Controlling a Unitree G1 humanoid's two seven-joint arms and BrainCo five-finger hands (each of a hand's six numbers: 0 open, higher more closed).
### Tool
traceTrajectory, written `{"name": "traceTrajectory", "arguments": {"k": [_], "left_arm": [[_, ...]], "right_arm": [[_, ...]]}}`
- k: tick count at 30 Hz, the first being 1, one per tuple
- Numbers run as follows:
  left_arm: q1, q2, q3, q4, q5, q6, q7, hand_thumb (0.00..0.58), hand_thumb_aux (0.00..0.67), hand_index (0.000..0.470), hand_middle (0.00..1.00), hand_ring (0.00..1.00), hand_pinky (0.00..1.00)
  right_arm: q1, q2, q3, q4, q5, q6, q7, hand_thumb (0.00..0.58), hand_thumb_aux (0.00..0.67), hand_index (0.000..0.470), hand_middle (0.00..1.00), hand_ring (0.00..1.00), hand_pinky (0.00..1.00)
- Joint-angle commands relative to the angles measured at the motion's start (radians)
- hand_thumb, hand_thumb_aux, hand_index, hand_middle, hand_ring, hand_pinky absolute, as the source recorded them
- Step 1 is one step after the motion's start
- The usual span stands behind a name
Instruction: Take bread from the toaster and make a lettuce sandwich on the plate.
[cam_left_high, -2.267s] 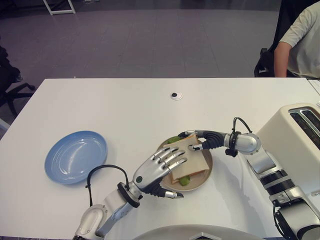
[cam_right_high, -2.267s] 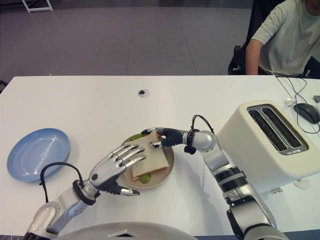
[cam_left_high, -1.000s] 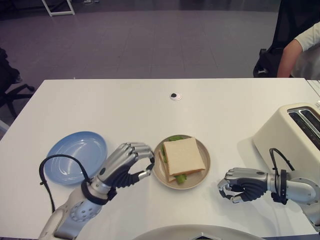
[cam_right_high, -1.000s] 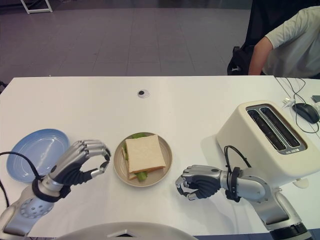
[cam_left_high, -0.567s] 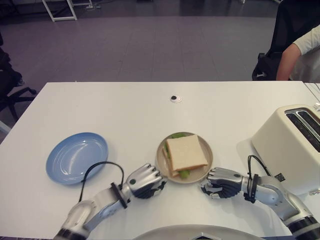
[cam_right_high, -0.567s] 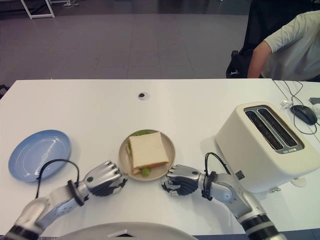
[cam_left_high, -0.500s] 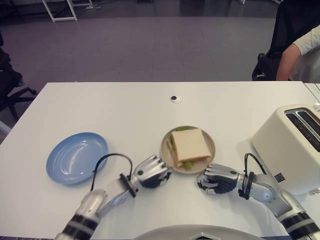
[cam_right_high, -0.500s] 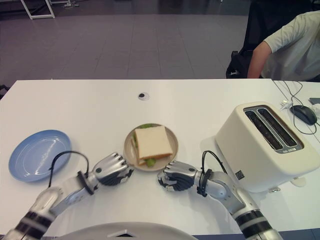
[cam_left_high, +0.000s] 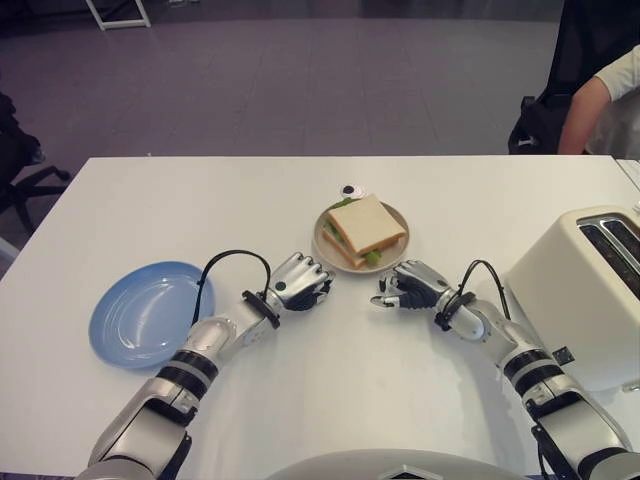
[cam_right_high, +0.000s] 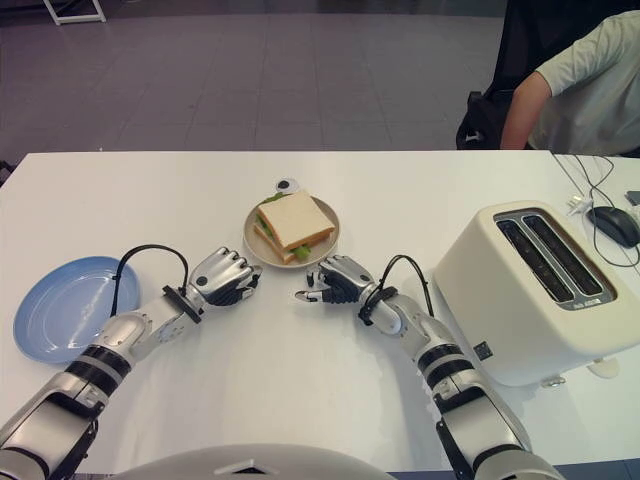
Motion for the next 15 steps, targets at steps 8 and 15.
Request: {"name": "traceTrajectory", "arguments": {"k": [8, 15], "left_arm": [[0.453, -0.146, 0.077, -0.523, -1.109, -0.208, -0.25, 0.0, 0.0, 0.0, 0.41, 0.41, 0.41], [0.468, -0.209, 0.143, -0.487, -1.354, -0.238, -0.47, 0.0, 0.0, 0.0, 0.0, 0.0, 0.0]], "right_arm": [[0.336, -0.063, -0.054, -0.501, 1.166, 0.058, 0.637, 0.0, 0.0, 0.0, 0.1, 0.1, 0.1], [0.383, -0.009, -0.189, -0.601, 1.465, 0.293, 0.842, 0.0, 0.0, 0.0, 0.0, 0.0, 0.0]]}}
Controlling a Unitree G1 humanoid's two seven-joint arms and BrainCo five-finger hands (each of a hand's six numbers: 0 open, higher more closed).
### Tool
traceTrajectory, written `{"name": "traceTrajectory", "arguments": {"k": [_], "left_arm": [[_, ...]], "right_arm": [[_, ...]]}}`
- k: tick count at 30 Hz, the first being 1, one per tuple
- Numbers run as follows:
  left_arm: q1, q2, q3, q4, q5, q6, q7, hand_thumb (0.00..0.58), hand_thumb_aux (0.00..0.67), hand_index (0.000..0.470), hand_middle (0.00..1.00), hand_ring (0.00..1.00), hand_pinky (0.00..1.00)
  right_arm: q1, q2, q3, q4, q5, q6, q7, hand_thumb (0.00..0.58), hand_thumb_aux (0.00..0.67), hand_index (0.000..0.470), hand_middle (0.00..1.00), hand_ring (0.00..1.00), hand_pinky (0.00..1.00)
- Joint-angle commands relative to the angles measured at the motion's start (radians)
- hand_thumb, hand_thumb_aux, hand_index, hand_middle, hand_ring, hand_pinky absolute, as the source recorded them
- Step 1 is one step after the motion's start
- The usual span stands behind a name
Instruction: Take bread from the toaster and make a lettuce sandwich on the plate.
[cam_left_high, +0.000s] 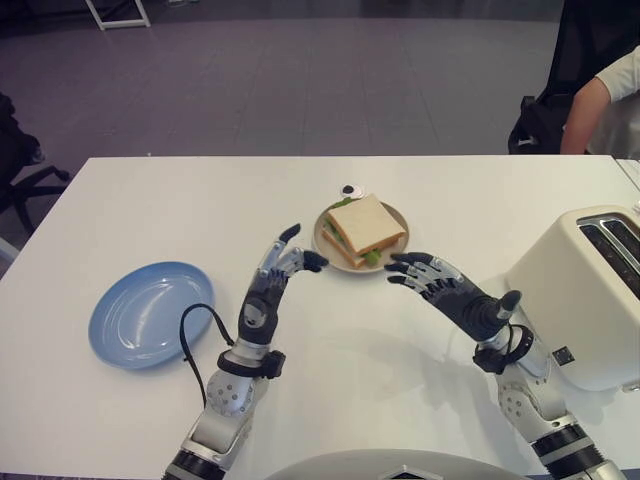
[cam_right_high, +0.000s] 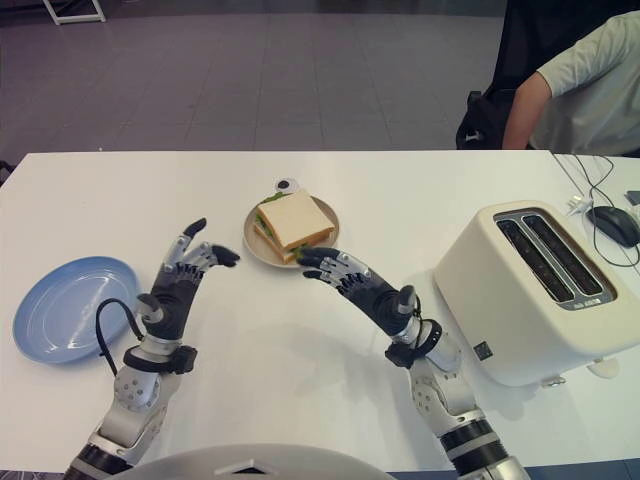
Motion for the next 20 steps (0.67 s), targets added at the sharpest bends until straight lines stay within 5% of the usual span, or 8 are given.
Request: {"name": "traceTrajectory", "arguments": {"k": [1, 20], "left_arm": [[0.015, -0.032, 0.031, 0.016, -0.015, 0.0, -0.089, 0.0, 0.0, 0.0, 0.0, 0.0, 0.0], [0.045, -0.162, 0.145, -0.021, 0.025, 0.075, -0.248, 0.0, 0.0, 0.0, 0.0, 0.0, 0.0]], "right_arm": [[0.002, 0.028, -0.1, 0.005, 0.038, 0.076, 0.04, 0.0, 0.0, 0.0, 0.0, 0.0, 0.0], [-0.006, 0.155, -0.304, 0.017, -0.089, 0.192, 0.069, 0.0, 0.0, 0.0, 0.0, 0.0, 0.0]]}}
